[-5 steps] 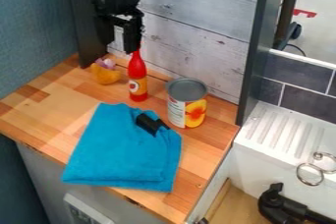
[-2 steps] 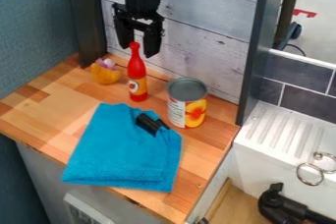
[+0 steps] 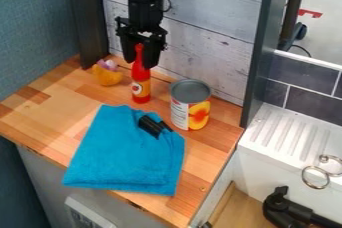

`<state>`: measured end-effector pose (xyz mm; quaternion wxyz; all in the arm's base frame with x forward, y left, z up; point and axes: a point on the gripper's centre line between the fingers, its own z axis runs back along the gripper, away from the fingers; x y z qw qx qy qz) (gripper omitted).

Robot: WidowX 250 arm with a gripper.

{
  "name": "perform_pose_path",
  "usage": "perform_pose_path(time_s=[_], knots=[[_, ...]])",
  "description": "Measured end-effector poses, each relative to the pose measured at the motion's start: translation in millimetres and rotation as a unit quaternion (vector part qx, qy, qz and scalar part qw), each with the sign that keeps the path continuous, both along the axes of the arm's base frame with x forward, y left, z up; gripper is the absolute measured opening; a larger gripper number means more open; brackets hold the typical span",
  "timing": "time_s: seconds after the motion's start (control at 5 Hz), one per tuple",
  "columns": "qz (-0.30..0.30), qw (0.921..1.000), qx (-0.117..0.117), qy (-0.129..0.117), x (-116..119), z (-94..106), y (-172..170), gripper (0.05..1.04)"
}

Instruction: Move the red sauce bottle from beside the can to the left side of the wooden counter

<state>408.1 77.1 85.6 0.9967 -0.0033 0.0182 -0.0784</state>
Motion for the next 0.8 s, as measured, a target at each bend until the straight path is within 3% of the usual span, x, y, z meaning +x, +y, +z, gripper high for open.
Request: perform_pose_path(time_s=[0.2, 0.4, 0.6, 0.8], knots=[[-0.001, 1.0000, -0.003, -0.007, 2, -0.1, -1, 0.388], [0.005, 0.9999, -0.003, -0.010, 0, -0.3, -1, 0.349], [0.027, 0.9995, 0.007, -0.012, -14, 15.8, 0, 0.349], [0.069, 0.9969, 0.026, -0.029, -43, 45.7, 15, 0.349]])
